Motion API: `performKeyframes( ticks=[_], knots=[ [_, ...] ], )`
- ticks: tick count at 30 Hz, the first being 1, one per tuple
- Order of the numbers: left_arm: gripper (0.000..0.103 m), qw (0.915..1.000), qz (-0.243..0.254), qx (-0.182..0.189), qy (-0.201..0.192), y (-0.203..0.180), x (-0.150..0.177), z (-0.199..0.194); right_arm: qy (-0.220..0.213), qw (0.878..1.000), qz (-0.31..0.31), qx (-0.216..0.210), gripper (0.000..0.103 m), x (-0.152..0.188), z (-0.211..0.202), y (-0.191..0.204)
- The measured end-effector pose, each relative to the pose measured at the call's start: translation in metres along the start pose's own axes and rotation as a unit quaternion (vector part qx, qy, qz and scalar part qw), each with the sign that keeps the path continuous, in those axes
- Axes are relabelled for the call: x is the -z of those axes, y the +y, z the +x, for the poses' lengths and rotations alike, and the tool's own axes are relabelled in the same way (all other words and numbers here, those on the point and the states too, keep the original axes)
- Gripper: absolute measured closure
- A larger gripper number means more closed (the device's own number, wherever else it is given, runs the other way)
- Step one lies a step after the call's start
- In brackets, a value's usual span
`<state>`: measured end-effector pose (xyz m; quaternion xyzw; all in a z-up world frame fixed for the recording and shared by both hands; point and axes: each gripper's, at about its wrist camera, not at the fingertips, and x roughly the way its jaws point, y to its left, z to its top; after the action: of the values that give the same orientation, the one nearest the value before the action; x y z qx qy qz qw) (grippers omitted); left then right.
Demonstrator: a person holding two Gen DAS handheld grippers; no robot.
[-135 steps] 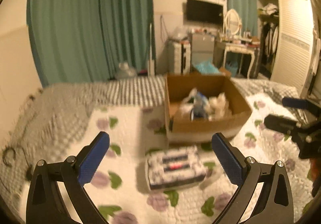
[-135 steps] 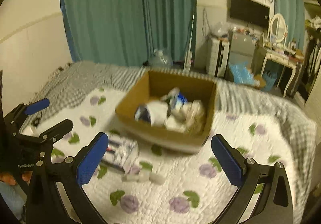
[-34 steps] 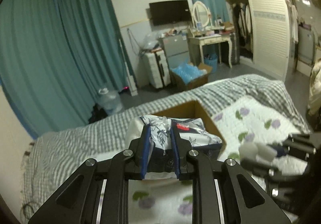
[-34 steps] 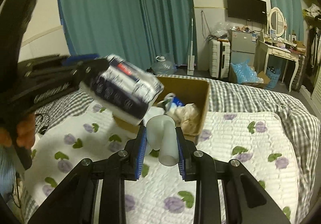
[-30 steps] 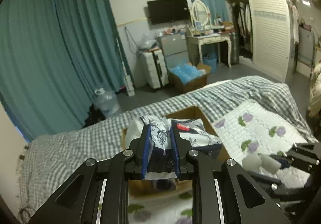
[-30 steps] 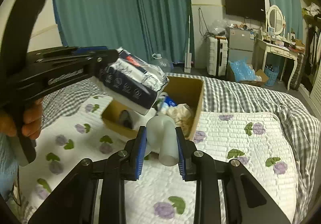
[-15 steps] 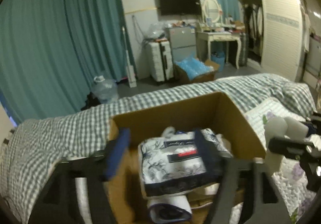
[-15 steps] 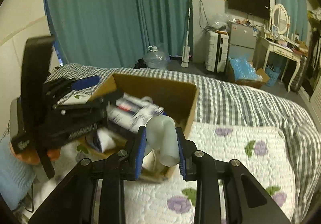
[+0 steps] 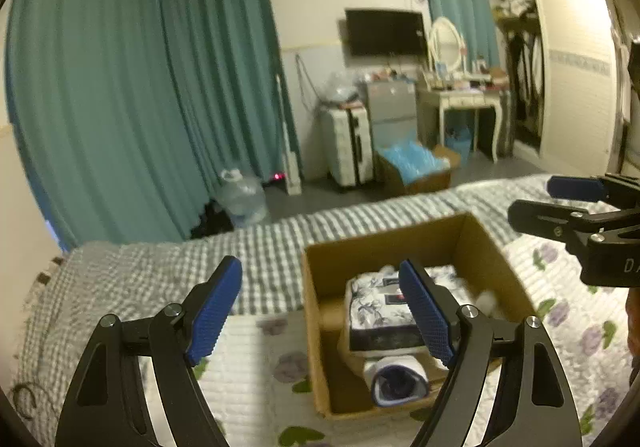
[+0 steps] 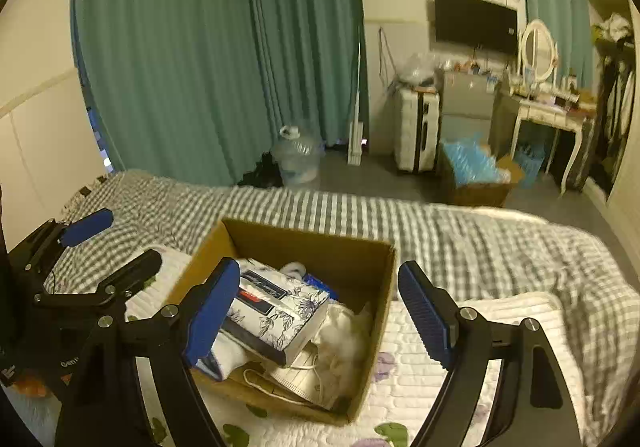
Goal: Organize soft objects
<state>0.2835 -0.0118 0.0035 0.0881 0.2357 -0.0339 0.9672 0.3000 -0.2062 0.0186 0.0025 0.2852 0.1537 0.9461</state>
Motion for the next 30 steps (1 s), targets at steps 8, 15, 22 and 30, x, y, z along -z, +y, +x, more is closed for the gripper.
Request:
performKeyframes(
  ticks=[8,15,22,30],
  knots=[
    [0.007,0.9959,-0.018,-0.013,-0.088,0.0,-0.023,-0.13,-0.072,0.997,0.013,0.024,0.021,-0.019,-0.127,0.016],
    [0.0,0.9867,-0.044,-0.022,-0.155,0.003,-0.018,-0.234,-0.152,0.987,-0.015,0.044,0.0,0.001,-0.249,0.048],
    [0.0,0.9856,-0.06,-0.02,-0.157,0.001,0.028,-0.262,-0.2,0.98,-0.002,0.014,0.0,0.075,-0.282,0.065],
    [0.0,0.988,-0.082,-0.031,-0.127,-0.009,0.109,-0.227,-0.127,0.991,0.037,0.024,0.0,0.163,-0.19,0.065]
  ],
)
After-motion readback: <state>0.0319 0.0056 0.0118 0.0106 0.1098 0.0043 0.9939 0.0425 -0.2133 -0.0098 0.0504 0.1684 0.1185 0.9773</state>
